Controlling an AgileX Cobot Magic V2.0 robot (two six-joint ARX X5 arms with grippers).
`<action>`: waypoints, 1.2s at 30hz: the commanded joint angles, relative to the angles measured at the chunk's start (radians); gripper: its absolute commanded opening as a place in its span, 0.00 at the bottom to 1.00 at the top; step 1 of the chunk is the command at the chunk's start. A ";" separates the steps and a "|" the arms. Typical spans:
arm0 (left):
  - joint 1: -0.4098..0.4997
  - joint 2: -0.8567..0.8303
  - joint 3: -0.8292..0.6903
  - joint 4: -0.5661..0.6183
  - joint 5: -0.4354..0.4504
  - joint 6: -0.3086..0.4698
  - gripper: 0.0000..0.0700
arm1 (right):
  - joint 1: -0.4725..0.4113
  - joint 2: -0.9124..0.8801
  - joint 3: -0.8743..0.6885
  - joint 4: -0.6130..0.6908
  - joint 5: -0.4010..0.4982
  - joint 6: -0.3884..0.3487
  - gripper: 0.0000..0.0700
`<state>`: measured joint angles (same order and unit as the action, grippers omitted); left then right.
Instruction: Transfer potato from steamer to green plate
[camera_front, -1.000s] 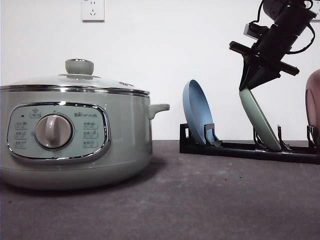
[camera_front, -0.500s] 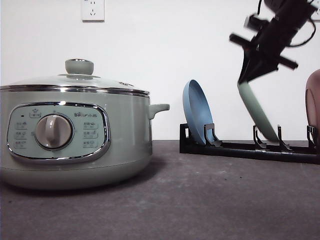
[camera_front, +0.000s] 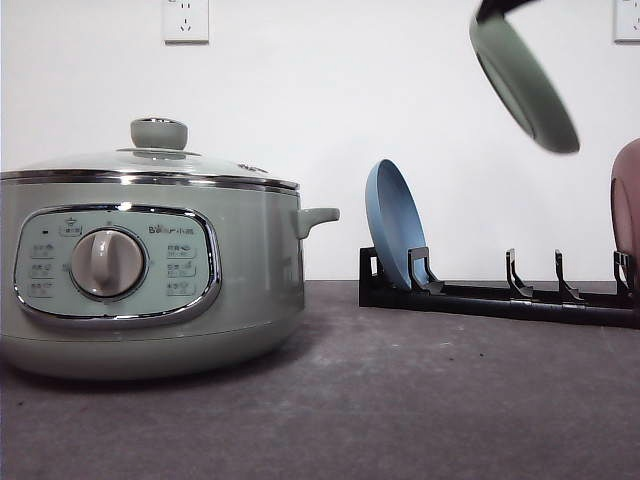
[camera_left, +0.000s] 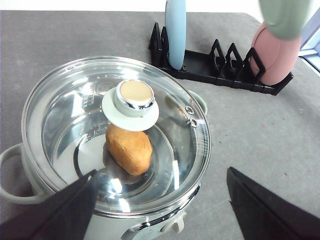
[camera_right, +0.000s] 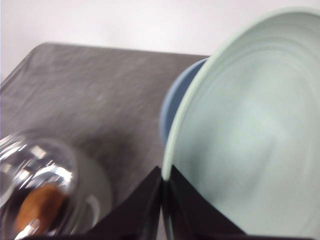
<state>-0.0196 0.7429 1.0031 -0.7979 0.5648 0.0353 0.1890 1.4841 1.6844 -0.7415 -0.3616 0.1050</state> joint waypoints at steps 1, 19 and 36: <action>-0.001 0.004 0.023 0.006 0.005 0.006 0.74 | 0.024 -0.019 0.025 -0.028 0.020 -0.076 0.01; -0.001 0.004 0.023 0.006 0.005 0.006 0.74 | 0.499 -0.093 -0.150 -0.432 0.396 -0.212 0.01; -0.002 0.004 0.023 0.006 0.005 0.006 0.74 | 0.829 -0.052 -0.570 -0.236 0.583 -0.102 0.01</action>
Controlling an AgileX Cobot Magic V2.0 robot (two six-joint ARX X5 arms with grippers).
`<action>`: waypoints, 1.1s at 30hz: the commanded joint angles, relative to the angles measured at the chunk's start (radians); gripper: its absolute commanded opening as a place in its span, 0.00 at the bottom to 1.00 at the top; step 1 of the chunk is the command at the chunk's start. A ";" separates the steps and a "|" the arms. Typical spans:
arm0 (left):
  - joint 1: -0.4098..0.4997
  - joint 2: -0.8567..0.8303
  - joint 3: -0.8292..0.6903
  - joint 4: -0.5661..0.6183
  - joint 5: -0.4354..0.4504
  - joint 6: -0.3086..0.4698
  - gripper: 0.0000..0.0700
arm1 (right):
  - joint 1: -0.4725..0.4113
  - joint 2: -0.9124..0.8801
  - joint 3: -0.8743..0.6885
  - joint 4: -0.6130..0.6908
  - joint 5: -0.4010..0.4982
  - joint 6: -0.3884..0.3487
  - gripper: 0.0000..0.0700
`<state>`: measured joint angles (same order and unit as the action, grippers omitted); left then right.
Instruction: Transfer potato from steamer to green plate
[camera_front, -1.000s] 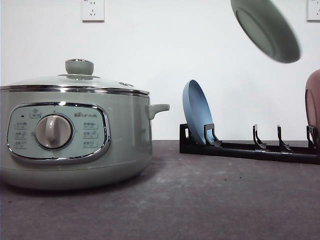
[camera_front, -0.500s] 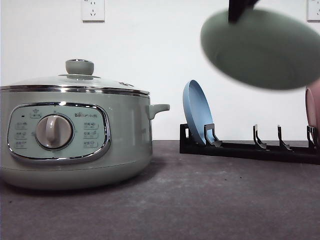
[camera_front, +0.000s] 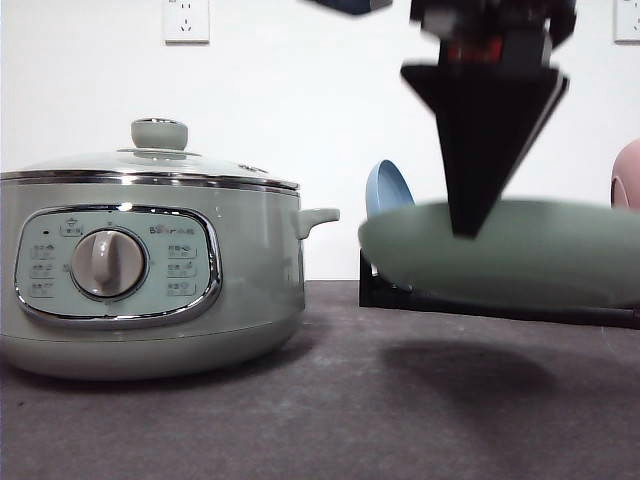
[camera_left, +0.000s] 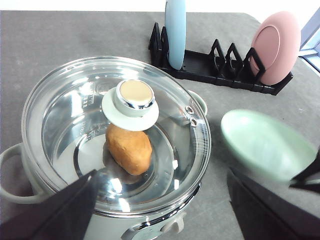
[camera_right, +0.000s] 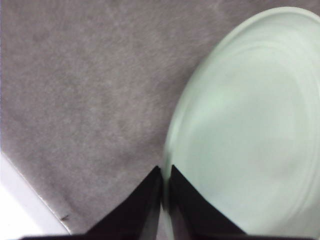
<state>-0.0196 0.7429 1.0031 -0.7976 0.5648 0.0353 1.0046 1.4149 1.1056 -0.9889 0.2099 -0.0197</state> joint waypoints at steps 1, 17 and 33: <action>-0.001 0.004 0.023 0.005 0.005 0.006 0.74 | 0.021 0.025 -0.001 0.024 0.016 0.026 0.01; -0.002 0.004 0.023 0.005 0.005 0.006 0.74 | 0.058 0.166 -0.067 0.141 -0.019 0.065 0.01; -0.002 0.004 0.023 0.005 0.005 0.006 0.74 | 0.058 0.169 -0.067 0.160 -0.066 0.090 0.49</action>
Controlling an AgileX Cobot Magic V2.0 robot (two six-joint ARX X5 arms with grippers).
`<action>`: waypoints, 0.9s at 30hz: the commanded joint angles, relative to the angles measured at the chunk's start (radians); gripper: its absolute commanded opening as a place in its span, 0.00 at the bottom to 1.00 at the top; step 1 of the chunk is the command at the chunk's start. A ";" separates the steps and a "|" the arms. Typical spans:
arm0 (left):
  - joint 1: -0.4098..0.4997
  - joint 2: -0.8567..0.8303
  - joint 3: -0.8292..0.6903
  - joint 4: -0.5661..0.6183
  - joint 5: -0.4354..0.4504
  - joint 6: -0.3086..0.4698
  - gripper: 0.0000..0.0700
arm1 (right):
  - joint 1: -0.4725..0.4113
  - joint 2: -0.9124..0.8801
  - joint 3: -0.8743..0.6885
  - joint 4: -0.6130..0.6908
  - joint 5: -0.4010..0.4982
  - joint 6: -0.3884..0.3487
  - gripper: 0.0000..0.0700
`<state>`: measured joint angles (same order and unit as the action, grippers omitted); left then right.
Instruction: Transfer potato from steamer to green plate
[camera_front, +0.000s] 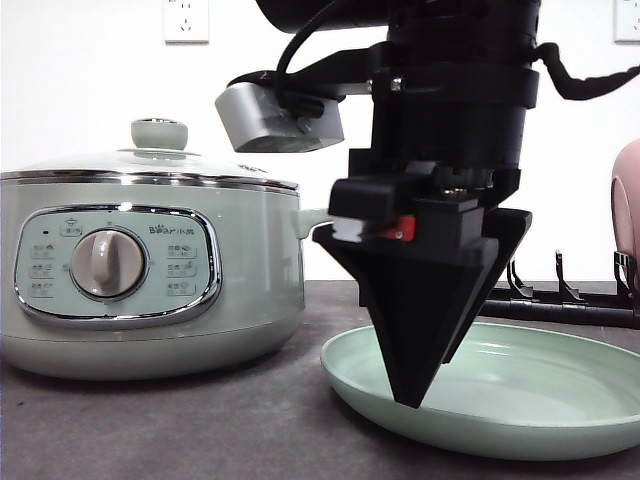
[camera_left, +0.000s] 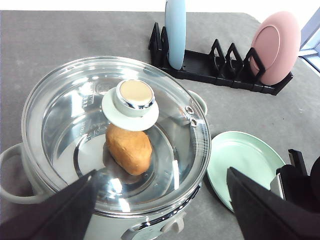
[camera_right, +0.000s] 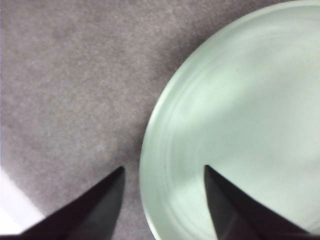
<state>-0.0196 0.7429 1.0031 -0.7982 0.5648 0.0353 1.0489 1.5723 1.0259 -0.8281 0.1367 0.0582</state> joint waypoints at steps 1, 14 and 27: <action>-0.002 0.004 0.023 0.005 0.005 0.006 0.74 | 0.012 0.005 0.019 -0.008 0.016 0.011 0.49; -0.001 0.004 0.023 0.005 0.005 0.005 0.74 | -0.097 -0.213 0.216 -0.014 0.028 -0.051 0.49; -0.001 0.004 0.023 0.005 0.005 0.005 0.74 | -0.358 -0.327 0.352 0.055 -0.604 -0.031 0.49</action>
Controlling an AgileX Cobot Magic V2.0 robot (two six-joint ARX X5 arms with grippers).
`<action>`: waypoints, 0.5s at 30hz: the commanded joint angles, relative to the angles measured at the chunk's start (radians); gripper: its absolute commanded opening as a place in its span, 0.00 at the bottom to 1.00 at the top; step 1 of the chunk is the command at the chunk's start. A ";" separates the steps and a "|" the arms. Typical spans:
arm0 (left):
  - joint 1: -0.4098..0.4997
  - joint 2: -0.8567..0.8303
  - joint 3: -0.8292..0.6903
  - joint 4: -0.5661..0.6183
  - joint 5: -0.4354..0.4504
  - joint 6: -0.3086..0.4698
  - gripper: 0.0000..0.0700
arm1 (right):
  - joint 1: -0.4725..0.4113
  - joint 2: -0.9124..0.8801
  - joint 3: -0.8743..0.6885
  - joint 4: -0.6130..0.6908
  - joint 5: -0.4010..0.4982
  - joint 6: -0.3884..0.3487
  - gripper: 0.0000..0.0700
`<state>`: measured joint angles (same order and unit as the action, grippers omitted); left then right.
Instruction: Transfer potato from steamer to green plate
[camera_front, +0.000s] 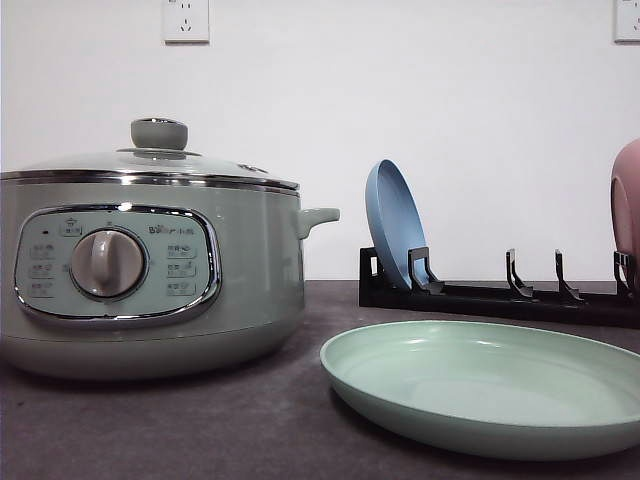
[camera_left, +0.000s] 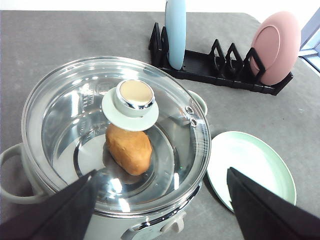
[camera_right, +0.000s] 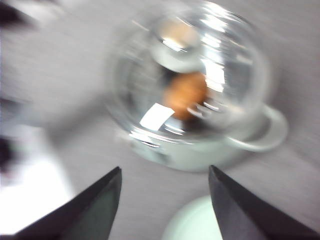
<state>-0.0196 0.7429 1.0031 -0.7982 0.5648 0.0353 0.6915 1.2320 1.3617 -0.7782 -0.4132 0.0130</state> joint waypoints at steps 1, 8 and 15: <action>-0.001 0.004 0.023 0.005 0.005 0.005 0.74 | -0.012 0.013 0.016 0.001 -0.074 0.014 0.49; -0.001 0.004 0.023 0.005 0.005 0.005 0.74 | -0.033 0.015 0.015 -0.017 -0.084 0.013 0.49; -0.001 0.004 0.023 0.006 0.005 -0.002 0.74 | -0.033 0.015 0.015 -0.017 -0.084 0.012 0.49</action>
<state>-0.0196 0.7429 1.0031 -0.7982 0.5648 0.0349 0.6525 1.2350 1.3617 -0.8024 -0.4946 0.0162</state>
